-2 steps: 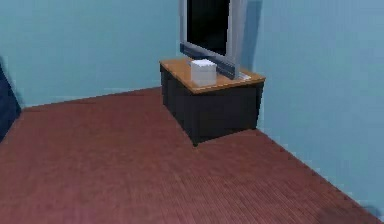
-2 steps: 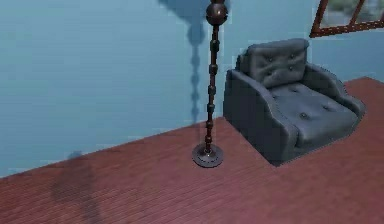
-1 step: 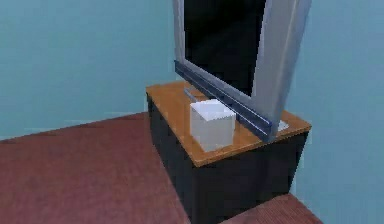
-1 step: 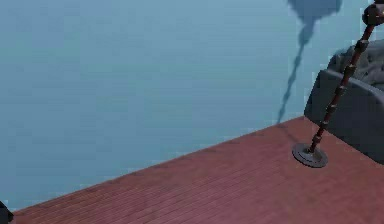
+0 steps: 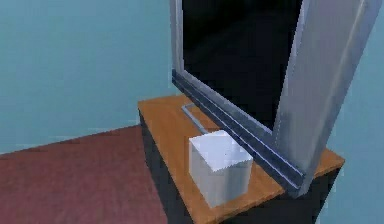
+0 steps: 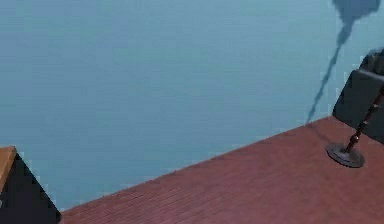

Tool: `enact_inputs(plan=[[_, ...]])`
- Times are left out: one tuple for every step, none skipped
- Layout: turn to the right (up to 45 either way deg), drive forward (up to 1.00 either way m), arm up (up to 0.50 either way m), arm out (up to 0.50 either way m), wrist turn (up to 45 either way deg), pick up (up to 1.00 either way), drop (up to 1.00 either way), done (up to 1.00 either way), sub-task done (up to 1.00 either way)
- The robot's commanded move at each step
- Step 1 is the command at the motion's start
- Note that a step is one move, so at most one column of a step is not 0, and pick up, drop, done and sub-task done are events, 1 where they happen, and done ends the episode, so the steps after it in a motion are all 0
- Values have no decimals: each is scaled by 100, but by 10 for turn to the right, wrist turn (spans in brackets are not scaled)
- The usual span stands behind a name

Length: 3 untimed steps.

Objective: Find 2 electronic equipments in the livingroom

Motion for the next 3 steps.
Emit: enact_inputs(plan=[[90, 0, 0, 0, 0, 0, 0, 0, 0], [0, 0, 0, 0, 0, 0, 0, 0, 100], [-450, 0, 0, 0, 0, 0, 0, 0, 0]])
